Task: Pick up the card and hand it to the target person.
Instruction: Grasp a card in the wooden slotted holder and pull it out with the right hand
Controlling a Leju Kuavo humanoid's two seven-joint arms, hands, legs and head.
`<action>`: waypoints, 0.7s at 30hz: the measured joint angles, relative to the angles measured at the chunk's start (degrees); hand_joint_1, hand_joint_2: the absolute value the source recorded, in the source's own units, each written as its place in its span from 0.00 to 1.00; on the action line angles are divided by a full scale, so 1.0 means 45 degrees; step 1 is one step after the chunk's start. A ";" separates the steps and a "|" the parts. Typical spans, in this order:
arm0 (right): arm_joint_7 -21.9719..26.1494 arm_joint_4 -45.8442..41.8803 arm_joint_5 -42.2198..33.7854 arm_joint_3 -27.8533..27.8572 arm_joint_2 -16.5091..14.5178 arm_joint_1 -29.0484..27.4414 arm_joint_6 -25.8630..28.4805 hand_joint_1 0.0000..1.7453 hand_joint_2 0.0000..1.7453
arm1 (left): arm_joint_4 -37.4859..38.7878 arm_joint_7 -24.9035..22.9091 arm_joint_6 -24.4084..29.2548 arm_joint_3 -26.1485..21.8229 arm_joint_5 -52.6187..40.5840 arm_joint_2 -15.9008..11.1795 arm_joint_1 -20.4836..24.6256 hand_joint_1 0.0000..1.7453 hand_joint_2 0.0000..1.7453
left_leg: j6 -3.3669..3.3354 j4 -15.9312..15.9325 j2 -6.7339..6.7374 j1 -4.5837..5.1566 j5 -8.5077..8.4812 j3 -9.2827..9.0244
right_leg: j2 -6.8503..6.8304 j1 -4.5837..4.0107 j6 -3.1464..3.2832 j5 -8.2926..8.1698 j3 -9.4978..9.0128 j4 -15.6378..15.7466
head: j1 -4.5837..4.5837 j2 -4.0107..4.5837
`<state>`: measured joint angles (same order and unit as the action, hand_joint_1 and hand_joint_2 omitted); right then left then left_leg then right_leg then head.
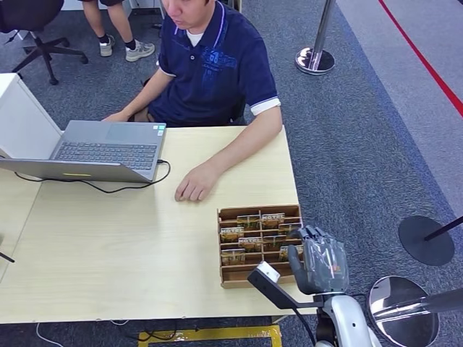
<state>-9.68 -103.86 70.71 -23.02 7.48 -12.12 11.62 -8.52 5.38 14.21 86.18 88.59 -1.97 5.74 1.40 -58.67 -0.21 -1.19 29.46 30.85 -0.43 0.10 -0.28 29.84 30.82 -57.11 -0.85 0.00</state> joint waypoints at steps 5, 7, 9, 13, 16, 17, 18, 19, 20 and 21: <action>0.0000 0.0006 -0.0002 -0.0002 0.0000 0.0000 -0.0012 0.35 1.00 | 0.0000 0.0000 0.0000 0.0000 0.0000 0.0000 0.0000 0.00 0.00 | 0.0000 0.0000 0.0000 0.0000 0.0000 0.0000 | 0.0000 0.0000 0.0000 0.0000 0.0000 0.0000 | 0.0002 0.0000; 0.0000 0.0008 -0.0005 -0.0005 0.0000 0.0000 -0.0018 0.35 1.00 | 0.0000 0.0000 0.0000 0.0000 0.0000 0.0000 0.0000 0.00 0.00 | 0.0000 0.0000 0.0000 0.0000 0.0000 0.0000 | 0.0000 0.0000 0.0000 0.0000 0.0000 0.0000 | 0.0004 0.0000; 0.0000 0.0009 -0.0005 -0.0005 0.0000 0.0000 -0.0021 0.36 1.00 | 0.0000 0.0000 0.0000 0.0000 0.0000 0.0000 0.0000 0.00 0.00 | 0.0000 0.0000 0.0000 0.0000 0.0000 0.0000 | 0.0000 0.0000 0.0000 0.0000 0.0000 0.0000 | 0.0001 0.0000; 0.0000 0.0012 -0.0008 -0.0005 0.0000 0.0001 -0.0026 0.36 1.00 | 0.0000 0.0000 0.0000 0.0000 0.0000 0.0000 0.0000 0.00 0.00 | 0.0000 0.0000 0.0000 0.0000 0.0000 0.0000 | 0.0000 0.0000 0.0000 0.0000 0.0000 0.0000 | 0.0000 0.0000; 0.0000 0.0013 -0.0013 -0.0005 0.0000 0.0001 -0.0030 0.36 1.00 | 0.0000 0.0000 0.0000 0.0000 0.0000 0.0000 0.0000 0.00 0.00 | 0.0000 0.0000 0.0000 0.0000 0.0000 0.0000 | 0.0000 0.0000 0.0000 0.0000 0.0000 0.0000 | 0.0000 0.0000; 0.0000 0.0013 -0.0014 -0.0005 0.0000 0.0001 -0.0032 0.36 1.00 | 0.0000 0.0000 0.0000 0.0000 0.0000 0.0000 0.0000 0.00 0.00 | 0.0000 0.0000 0.0000 0.0000 0.0000 0.0000 | 0.0000 0.0000 0.0000 0.0000 0.0000 0.0000 | 0.0000 0.0000; 0.0000 0.0015 -0.0015 -0.0005 0.0000 0.0002 -0.0033 0.37 1.00 | 0.0000 0.0000 0.0000 0.0000 0.0000 0.0000 0.0000 0.00 0.00 | 0.0000 0.0000 0.0000 0.0000 0.0000 0.0000 | 0.0000 0.0000 0.0000 0.0000 0.0000 0.0000 | 0.0000 0.0000; 0.0000 0.0016 -0.0015 -0.0005 0.0000 0.0002 -0.0034 0.37 1.00 | 0.0000 0.0000 0.0000 0.0000 0.0000 0.0000 0.0000 0.00 0.00 | 0.0000 0.0000 0.0000 0.0000 0.0000 0.0000 | 0.0000 0.0000 0.0000 0.0000 0.0000 0.0000 | 0.0000 0.0000; 0.0000 0.0017 -0.0015 -0.0005 0.0000 0.0002 -0.0035 0.37 1.00 | 0.0000 0.0000 0.0000 0.0000 0.0000 0.0000 0.0000 0.00 0.00 | 0.0000 0.0000 0.0000 0.0000 0.0000 0.0000 | -0.0001 0.0000 0.0000 0.0000 0.0000 0.0000 | 0.0000 0.0000; 0.0000 0.0018 -0.0015 -0.0005 0.0000 0.0002 -0.0038 0.37 1.00 | 0.0000 0.0000 0.0000 0.0000 0.0000 0.0000 0.0000 0.00 0.00 | 0.0000 0.0000 0.0000 0.0000 0.0000 0.0000 | -0.0001 0.0000 0.0000 0.0000 0.0000 0.0000 | 0.0000 0.0000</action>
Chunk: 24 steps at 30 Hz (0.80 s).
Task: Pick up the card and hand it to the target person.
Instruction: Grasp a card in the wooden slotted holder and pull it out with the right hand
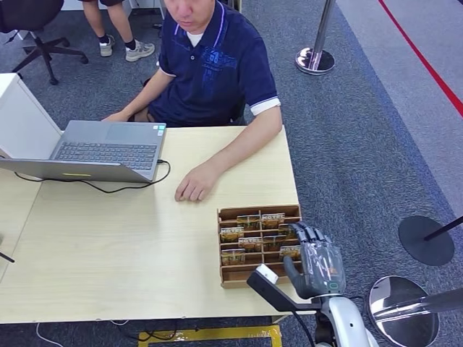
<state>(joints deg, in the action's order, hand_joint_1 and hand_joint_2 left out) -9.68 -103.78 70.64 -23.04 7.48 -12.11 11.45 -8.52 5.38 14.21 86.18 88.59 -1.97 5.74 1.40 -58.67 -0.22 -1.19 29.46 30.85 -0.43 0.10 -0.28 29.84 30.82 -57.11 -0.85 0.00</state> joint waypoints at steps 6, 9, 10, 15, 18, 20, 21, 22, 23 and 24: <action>0.0002 0.0067 -0.0030 -0.0004 0.0000 0.0039 -0.0040 0.50 1.00 | 0.0000 0.0000 -0.0001 0.0000 0.0000 0.0000 0.0001 0.00 0.00 | 0.0000 0.0000 0.0000 0.0000 0.0000 0.0000 | 0.0000 0.0000 0.0000 0.0000 0.0000 0.0000 | 0.0001 0.0000; 0.0007 0.0103 -0.0057 -0.0005 0.0000 0.0056 -0.0057 0.58 1.00 | 0.0000 -0.0004 0.0000 0.0000 0.0000 0.0000 0.0002 0.00 0.00 | 0.0000 0.0000 0.0000 0.0000 0.0000 0.0000 | 0.0000 0.0000 0.0000 0.0000 0.0000 0.0000 | 0.0001 0.0000; 0.0011 0.0104 -0.0063 -0.0005 0.0000 0.0058 -0.0057 0.60 1.00 | 0.0000 -0.0005 0.0000 0.0000 0.0000 0.0000 0.0002 0.00 0.00 | 0.0000 0.0000 0.0000 0.0000 0.0000 0.0000 | 0.0000 0.0000 0.0000 0.0000 0.0000 0.0000 | 0.0001 0.0000; 0.0038 0.0107 -0.0067 -0.0005 -0.0001 0.0067 -0.0057 0.60 1.00 | 0.0000 -0.0015 0.0000 0.0000 0.0000 0.0003 0.0003 0.00 0.00 | 0.0000 0.0000 0.0000 0.0000 0.0000 0.0000 | 0.0000 0.0000 0.0000 0.0000 0.0000 0.0000 | 0.0000 0.0000; 0.0074 0.0107 -0.0061 -0.0001 -0.0002 0.0090 -0.0057 0.61 1.00 | 0.0000 -0.0015 0.0000 0.0000 0.0004 0.0001 0.0003 0.00 0.00 | 0.0000 0.0000 0.0000 0.0000 0.0000 0.0000 | 0.0000 0.0000 0.0000 0.0000 0.0000 0.0000 | 0.0000 0.0000; 0.0096 0.0107 -0.0058 0.0000 -0.0001 0.0098 -0.0057 0.62 1.00 | 0.0000 -0.0015 0.0000 0.0000 0.0003 0.0000 0.0003 0.00 0.00 | 0.0000 0.0000 0.0000 0.0000 0.0000 0.0000 | 0.0000 0.0000 0.0000 0.0000 0.0000 0.0000 | 0.0000 0.0000; 0.0102 0.0107 -0.0058 0.0000 -0.0001 0.0101 -0.0057 0.63 1.00 | 0.0000 -0.0015 0.0000 0.0000 0.0003 0.0000 0.0003 0.00 0.00 | 0.0000 0.0000 0.0000 0.0000 0.0000 -0.0001 | 0.0000 0.0000 0.0000 0.0000 0.0000 0.0000 | 0.0000 0.0000; 0.0104 0.0107 -0.0058 0.0000 0.0000 0.0103 -0.0057 0.62 1.00 | 0.0000 -0.0015 0.0000 0.0000 0.0002 0.0000 0.0003 0.00 0.00 | 0.0000 0.0000 0.0000 0.0000 0.0000 -0.0001 | 0.0000 0.0000 0.0000 0.0000 0.0000 0.0000 | 0.0000 0.0000; 0.0106 0.0107 -0.0058 0.0000 0.0000 0.0106 -0.0056 0.60 1.00 | 0.0000 -0.0015 0.0000 0.0000 0.0004 0.0000 0.0003 0.00 0.00 | 0.0000 0.0000 0.0000 0.0000 0.0000 -0.0001 | 0.0000 0.0000 0.0000 0.0000 0.0000 0.0000 | 0.0000 0.0000; 0.0107 0.0107 -0.0058 0.0000 0.0000 0.0108 -0.0055 0.59 1.00 | 0.0000 -0.0013 0.0000 0.0000 0.0005 0.0000 0.0003 0.00 0.00 | 0.0000 0.0000 0.0000 0.0000 0.0000 -0.0001 | 0.0000 0.0000 0.0000 0.0000 0.0000 0.0000 | 0.0000 0.0000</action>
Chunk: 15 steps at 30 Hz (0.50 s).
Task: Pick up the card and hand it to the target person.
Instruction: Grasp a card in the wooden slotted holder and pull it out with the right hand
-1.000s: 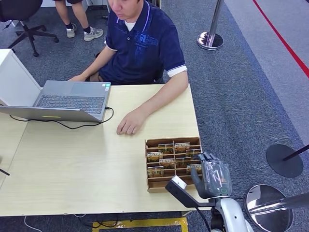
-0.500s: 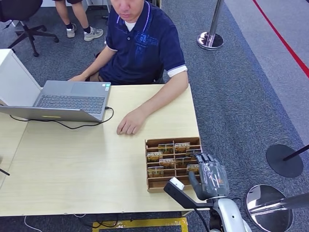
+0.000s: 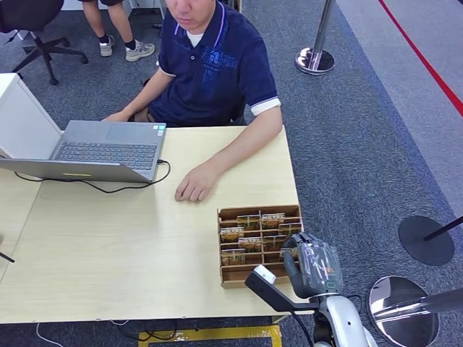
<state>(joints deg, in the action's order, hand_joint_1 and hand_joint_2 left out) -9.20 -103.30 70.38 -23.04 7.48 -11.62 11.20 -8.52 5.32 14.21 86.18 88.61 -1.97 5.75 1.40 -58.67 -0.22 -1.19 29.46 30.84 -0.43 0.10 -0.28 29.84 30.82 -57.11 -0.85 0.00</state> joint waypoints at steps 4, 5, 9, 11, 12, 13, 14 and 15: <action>0.0000 0.0001 0.0000 0.0000 0.0000 0.0002 0.0002 0.58 1.00 | 0.0000 0.0002 0.0000 0.0000 0.0000 0.0000 0.0000 0.00 0.00 | 0.0000 0.0000 0.0000 0.0000 0.0000 0.0000 | 0.0000 0.0000 0.0000 0.0000 0.0000 0.0000 | 0.0000 0.0000; 0.0000 0.0005 0.0000 0.0000 0.0000 0.0002 0.0002 0.57 1.00 | 0.0000 0.0001 0.0000 0.0000 0.0000 0.0000 0.0000 0.00 0.00 | 0.0000 0.0000 0.0000 0.0000 0.0000 0.0000 | 0.0000 0.0000 0.0000 0.0000 0.0000 0.0000 | 0.0000 0.0000; 0.0005 0.0045 0.0013 0.0000 0.0000 0.0004 0.0000 0.55 1.00 | 0.0000 0.0002 0.0000 0.0000 -0.0001 0.0000 0.0000 0.00 0.00 | 0.0000 0.0000 0.0000 0.0000 0.0000 0.0000 | 0.0000 0.0000 0.0000 0.0000 0.0000 0.0000 | 0.0002 0.0000; 0.0004 0.0073 0.0019 0.0000 0.0000 0.0006 -0.0018 0.48 1.00 | 0.0000 0.0004 0.0000 0.0000 -0.0001 0.0000 0.0001 0.00 0.00 | 0.0000 0.0000 0.0000 0.0000 0.0000 0.0000 | 0.0000 0.0000 0.0000 0.0000 0.0000 0.0000 | 0.0001 0.0000; 0.0002 0.0087 0.0019 0.0000 0.0000 0.0006 -0.0040 0.47 1.00 | 0.0000 0.0002 0.0000 0.0000 -0.0001 0.0000 0.0001 0.00 0.00 | 0.0000 0.0000 0.0000 0.0000 0.0000 0.0000 | 0.0000 0.0000 0.0000 0.0000 0.0000 0.0000 | 0.0001 0.0000; 0.0001 0.0103 0.0019 0.0000 0.0000 0.0006 -0.0066 0.47 1.00 | 0.0000 0.0001 0.0000 0.0000 -0.0001 0.0000 0.0001 0.00 0.00 | 0.0000 0.0000 0.0000 0.0000 0.0000 0.0000 | 0.0000 0.0000 0.0000 0.0000 0.0000 0.0000 | 0.0000 0.0000; 0.0000 0.0120 0.0018 0.0000 0.0000 0.0007 -0.0090 0.49 1.00 | 0.0000 0.0000 0.0000 0.0000 -0.0001 0.0000 0.0001 0.00 0.00 | 0.0000 0.0000 0.0000 0.0000 0.0000 0.0000 | 0.0000 0.0000 0.0000 0.0000 0.0000 0.0000 | 0.0000 0.0000; 0.0000 0.0141 0.0017 0.0000 0.0000 0.0006 -0.0107 0.50 1.00 | 0.0000 -0.0001 0.0000 0.0000 -0.0001 0.0000 0.0001 0.00 0.00 | 0.0000 0.0000 0.0000 0.0000 0.0000 -0.0001 | 0.0000 0.0000 0.0000 0.0000 0.0000 0.0000 | 0.0001 0.0000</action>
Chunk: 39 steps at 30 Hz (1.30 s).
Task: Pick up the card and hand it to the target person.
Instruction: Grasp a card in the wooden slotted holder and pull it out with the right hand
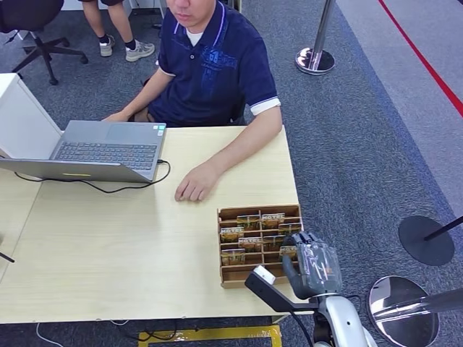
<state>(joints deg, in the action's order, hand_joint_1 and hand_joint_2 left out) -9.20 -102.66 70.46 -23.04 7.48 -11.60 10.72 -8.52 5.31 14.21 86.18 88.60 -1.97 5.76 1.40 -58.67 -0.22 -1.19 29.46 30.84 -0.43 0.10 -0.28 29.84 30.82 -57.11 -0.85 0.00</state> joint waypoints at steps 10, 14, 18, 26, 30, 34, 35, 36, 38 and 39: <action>-0.0106 0.0081 0.0006 0.0000 0.0000 -0.0002 -0.0104 0.60 1.00 | 0.0000 0.0000 -0.0006 0.0004 0.0000 0.0000 0.0000 0.00 0.00 | 0.0000 0.0000 0.0000 0.0000 0.0000 -0.0001 | 0.0000 0.0000 0.0000 0.0000 0.0000 0.0000 | 0.0001 0.0000; -0.0124 0.0083 0.0022 0.0000 -0.0004 -0.0002 -0.0124 0.60 1.00 | 0.0000 0.0000 -0.0010 0.0005 0.0000 0.0000 0.0001 0.00 0.00 | 0.0000 0.0000 0.0000 0.0000 0.0000 -0.0002 | 0.0000 0.0000 0.0000 0.0000 0.0000 0.0000 | 0.0001 0.0000; -0.0135 0.0083 0.0044 0.0000 -0.0005 -0.0003 -0.0128 0.60 1.00 | 0.0002 0.0000 -0.0010 0.0005 0.0001 0.0000 0.0001 0.00 0.00 | 0.0000 0.0000 0.0000 0.0000 0.0000 -0.0002 | 0.0000 0.0000 0.0000 0.0000 0.0000 0.0000 | -0.0001 0.0000; -0.0151 0.0083 0.0093 0.0005 -0.0005 -0.0010 -0.0191 0.91 1.00 | 0.0068 0.0000 -0.0015 0.0008 0.0000 0.0000 0.0002 0.00 0.00 | 0.0000 0.0000 0.0000 0.0000 0.0000 -0.0003 | 0.0000 0.0000 0.0000 0.0000 0.0000 0.0000 | 0.0000 0.0000; -0.0148 0.0083 0.0120 0.0005 -0.0023 -0.0003 -0.0223 0.94 1.00 | 0.0068 0.0000 -0.0027 0.0010 -0.0001 0.0000 0.0002 0.00 0.00 | 0.0000 0.0000 0.0000 0.0000 0.0000 -0.0006 | 0.0001 0.0000 0.0000 0.0000 -0.0003 0.0000 | 0.0000 0.0000; -0.0131 0.0083 0.0153 0.0010 -0.0029 0.0003 -0.0268 0.94 1.00 | 0.0068 0.0000 -0.0039 0.0010 0.0000 -0.0001 0.0003 0.00 0.00 | 0.0000 0.0000 0.0000 0.0000 0.0000 -0.0011 | 0.0001 0.0000 0.0000 0.0000 -0.0008 0.0000 | -0.0001 0.0000; -0.0129 0.0083 0.0154 0.0010 -0.0029 0.0004 -0.0274 0.94 1.00 | 0.0068 0.0000 -0.0040 0.0010 0.0000 -0.0002 0.0003 0.00 0.00 | 0.0000 0.0000 0.0001 0.0000 0.0000 -0.0012 | 0.0001 0.0000 0.0000 -0.0001 -0.0009 0.0000 | -0.0001 0.0000; -0.0127 0.0083 0.0156 0.0010 -0.0029 0.0004 -0.0278 0.94 1.00 | 0.0068 0.0000 -0.0043 0.0010 0.0001 -0.0004 0.0003 0.00 0.00 | 0.0000 0.0000 0.0001 0.0000 0.0000 -0.0014 | 0.0001 0.0000 0.0000 -0.0001 -0.0011 0.0000 | -0.0001 0.0000; -0.0124 0.0083 0.0158 0.0010 -0.0029 0.0004 -0.0283 0.94 1.00 | 0.0068 0.0000 -0.0047 0.0010 0.0000 -0.0005 0.0003 0.00 0.00 | 0.0000 0.0000 0.0001 0.0000 0.0000 -0.0017 | 0.0001 0.0000 0.0001 -0.0001 -0.0013 0.0000 | -0.0001 0.0000; -0.0120 0.0083 0.0158 0.0010 -0.0029 0.0004 -0.0287 0.94 1.00 | 0.0068 0.0000 -0.0049 0.0010 -0.0001 -0.0005 0.0003 0.00 0.00 | 0.0000 0.0000 0.0001 0.0000 0.0000 -0.0018 | 0.0001 0.0000 0.0001 -0.0001 -0.0014 0.0000 | -0.0001 0.0000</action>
<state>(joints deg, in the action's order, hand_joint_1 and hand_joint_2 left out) -9.74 -102.29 71.17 -22.99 7.34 -11.58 9.43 -8.22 5.31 13.99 86.23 88.60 -1.99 5.77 1.40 -58.67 -0.21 -1.19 29.46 30.76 -0.43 0.10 -0.28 29.84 30.76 -57.10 -0.85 0.00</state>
